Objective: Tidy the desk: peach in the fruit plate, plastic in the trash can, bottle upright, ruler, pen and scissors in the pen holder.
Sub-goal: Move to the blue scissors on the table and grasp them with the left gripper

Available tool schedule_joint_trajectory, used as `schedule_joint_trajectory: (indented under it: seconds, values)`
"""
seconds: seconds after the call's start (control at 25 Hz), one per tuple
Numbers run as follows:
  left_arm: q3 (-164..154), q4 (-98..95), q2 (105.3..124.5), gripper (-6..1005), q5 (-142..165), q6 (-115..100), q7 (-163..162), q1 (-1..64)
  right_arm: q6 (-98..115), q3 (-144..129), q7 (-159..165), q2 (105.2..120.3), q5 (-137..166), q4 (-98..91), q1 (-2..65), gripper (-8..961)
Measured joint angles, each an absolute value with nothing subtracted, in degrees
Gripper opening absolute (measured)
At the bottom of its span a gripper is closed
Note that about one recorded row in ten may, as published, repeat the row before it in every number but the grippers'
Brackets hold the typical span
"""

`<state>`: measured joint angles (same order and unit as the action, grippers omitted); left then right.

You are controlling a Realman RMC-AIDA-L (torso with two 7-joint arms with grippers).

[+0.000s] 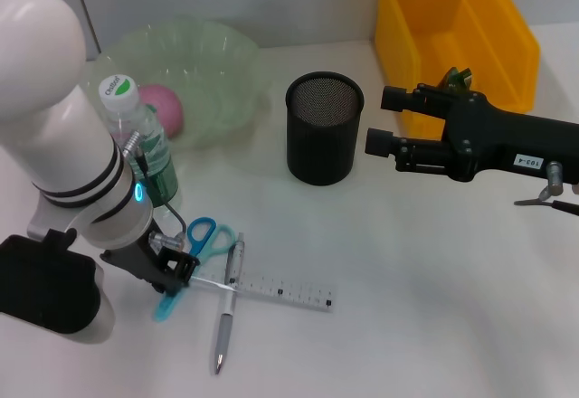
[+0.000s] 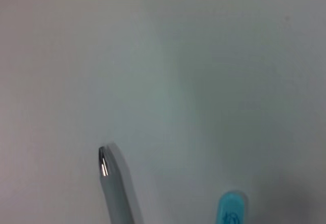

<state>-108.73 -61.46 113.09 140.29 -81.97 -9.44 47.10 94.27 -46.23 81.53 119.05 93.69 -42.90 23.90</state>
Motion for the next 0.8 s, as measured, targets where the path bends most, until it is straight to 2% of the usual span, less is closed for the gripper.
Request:
schedule_joint_trajectory:
  seconds: [0.24,0.8]
  values:
    - [-108.93,-62.50,112.92,35,140.88,-82.33,-10.86,46.41,94.34,-46.14,81.53,119.02,93.68,-43.00,23.90,824]
    - [-108.85,-66.95,111.97,13,142.96,-81.45,-14.50,43.12,94.44,-46.29,81.74,119.09,93.53,-43.44,24.72,825]
